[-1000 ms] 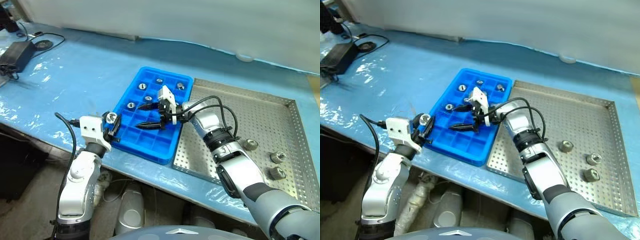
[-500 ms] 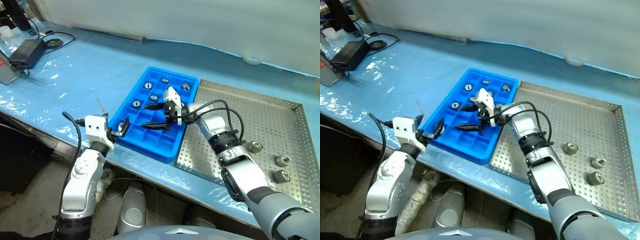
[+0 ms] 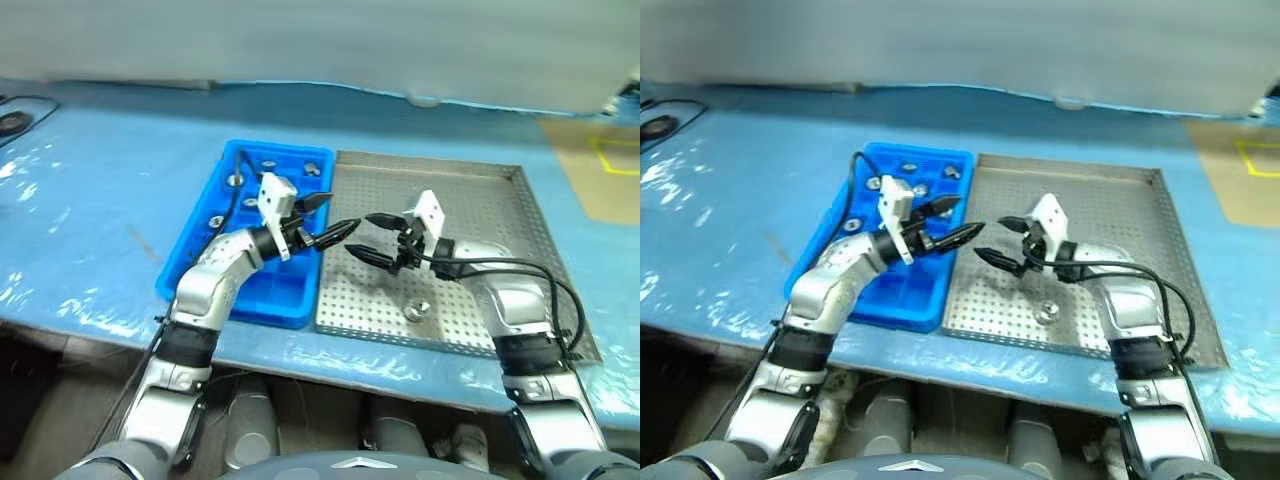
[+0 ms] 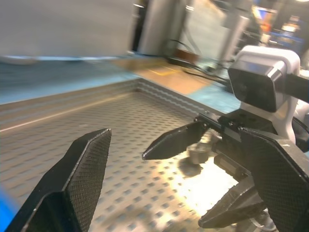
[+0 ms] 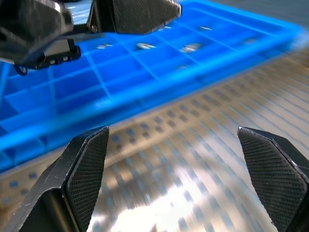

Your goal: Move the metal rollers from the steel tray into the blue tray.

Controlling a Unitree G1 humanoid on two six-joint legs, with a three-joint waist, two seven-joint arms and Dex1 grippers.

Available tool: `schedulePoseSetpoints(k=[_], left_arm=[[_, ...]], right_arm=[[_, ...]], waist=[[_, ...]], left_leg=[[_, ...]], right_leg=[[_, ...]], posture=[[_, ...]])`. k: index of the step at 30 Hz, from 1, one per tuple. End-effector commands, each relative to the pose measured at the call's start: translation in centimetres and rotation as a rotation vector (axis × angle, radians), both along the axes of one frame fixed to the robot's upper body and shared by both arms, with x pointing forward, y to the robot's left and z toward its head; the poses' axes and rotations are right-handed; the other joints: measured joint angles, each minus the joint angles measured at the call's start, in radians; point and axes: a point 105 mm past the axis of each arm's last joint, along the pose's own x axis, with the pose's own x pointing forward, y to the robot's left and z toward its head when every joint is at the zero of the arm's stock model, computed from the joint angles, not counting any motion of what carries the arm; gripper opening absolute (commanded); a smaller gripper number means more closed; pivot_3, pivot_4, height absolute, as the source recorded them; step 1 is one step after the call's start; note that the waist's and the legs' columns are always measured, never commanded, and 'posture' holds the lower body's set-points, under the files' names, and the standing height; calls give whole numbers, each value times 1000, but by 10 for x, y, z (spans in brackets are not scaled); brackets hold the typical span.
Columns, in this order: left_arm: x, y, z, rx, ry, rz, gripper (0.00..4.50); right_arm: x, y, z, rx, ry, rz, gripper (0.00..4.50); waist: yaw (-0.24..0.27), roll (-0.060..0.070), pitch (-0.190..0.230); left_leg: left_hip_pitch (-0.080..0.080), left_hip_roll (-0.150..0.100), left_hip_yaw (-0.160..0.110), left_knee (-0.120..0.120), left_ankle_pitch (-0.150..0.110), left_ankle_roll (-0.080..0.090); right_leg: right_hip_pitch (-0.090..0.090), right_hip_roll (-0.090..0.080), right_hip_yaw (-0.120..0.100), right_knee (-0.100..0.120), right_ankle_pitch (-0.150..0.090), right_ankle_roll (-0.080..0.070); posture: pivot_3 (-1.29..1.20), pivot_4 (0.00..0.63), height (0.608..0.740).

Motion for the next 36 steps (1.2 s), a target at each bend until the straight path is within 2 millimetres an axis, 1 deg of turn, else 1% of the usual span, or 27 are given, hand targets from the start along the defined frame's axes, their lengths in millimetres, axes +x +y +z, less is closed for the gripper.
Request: schedulePoseSetpoints(k=[1,4,6,7,8,12,16,21,22,25,28,31,34,35,36], left_arm=[[-7,-28,-9,41,3,-176,4473],[-14,-47,-27,137,-12,-312,4473],[-19,-56,-33,174,-14,-398,4473],[-21,-58,-35,182,-15,-426,4473],[-24,-61,-37,205,-17,-475,4473],[-30,-68,-47,299,-47,-598,4473],[-31,-73,-58,384,-92,-640,4473],[-23,-81,-74,500,-203,-572,4473],[-21,-81,-79,531,-219,-552,4473],[-22,-81,-90,582,-236,-556,4473],[-23,-77,-94,589,-227,-575,3890],[-22,-74,-94,585,-223,-569,2866],[-15,-76,-81,488,-171,-506,1802],[-13,-76,-78,466,-159,-492,1713],[-11,-76,-75,452,-155,-479,1728]], right_arm=[[-17,-12,16,16,-64,-101,4500],[-31,-28,13,3,-58,-201,4500],[-39,-38,10,-6,-52,-259,4500],[-42,-41,10,-6,-50,-277,4500],[-46,-46,10,-8,-50,-302,4500],[-51,-61,12,-24,-60,-374,4500],[-53,-65,16,-29,-71,-400,4500],[-57,-65,17,-30,-73,-414,4500],[-58,-65,17,-31,-72,-416,4500],[-59,-66,17,-34,-70,-421,4500],[-59,-66,15,-36,-64,-419,4500],[-57,-63,13,-39,-56,-403,4500],[-53,-56,13,-24,-51,-367,4500],[-52,-55,13,-21,-50,-358,4500],[-51,-53,13,-18,-46,-347,4500]], waist=[[-27,0,0],[-74,0,0],[-97,0,0],[-103,-1,0],[-113,-1,0],[-140,-1,0],[-153,-1,0],[-157,-1,0],[-158,-1,0],[-163,-1,0],[-169,-1,0],[-175,-1,0],[-175,-1,0],[-174,-1,0],[-174,-1,0]], left_leg=[[1,0,0,-1,0,0],[6,-1,8,0,-2,4],[10,-1,14,0,-6,9],[11,-2,16,0,-6,10],[12,-2,18,0,-6,10],[12,-2,21,2,-8,13],[11,-2,22,4,-10,16],[10,-2,23,3,-12,19],[10,-2,23,3,-12,19],[10,-2,23,3,-13,21],[10,-3,23,3,-14,22],[10,-3,23,3,-15,23],[10,-3,24,3,-15,23],[10,-3,24,3,-15,23],[10,-3,24,3,-15,23]], right_leg=[[0,0,0,0,0,0],[0,0,9,-1,-1,1],[1,0,14,-1,-2,3],[1,0,16,-1,-4,8],[0,0,19,-2,-5,10],[0,-1,21,-3,-5,11],[0,-1,21,-4,-5,11],[0,-2,21,-6,-5,10],[1,-2,21,-6,-3,7],[2,-2,21,-9,-3,7],[4,-2,21,-13,-3,6],[6,-2,21,-17,-2,6],[6,-3,21,-17,-2,5],[6,-3,21,-17,-2,5],[6,-3,21,-17,-2,5]], posture=[[-381,150,740],[-488,150,740],[-501,150,740],[-529,150,740],[-550,150,740],[-580,150,740],[-613,150,740],[-633,150,740],[-635,150,740],[-636,150,740],[-635,150,740],[-607,150,740],[-571,150,740],[-564,150,740],[-556,150,740]])
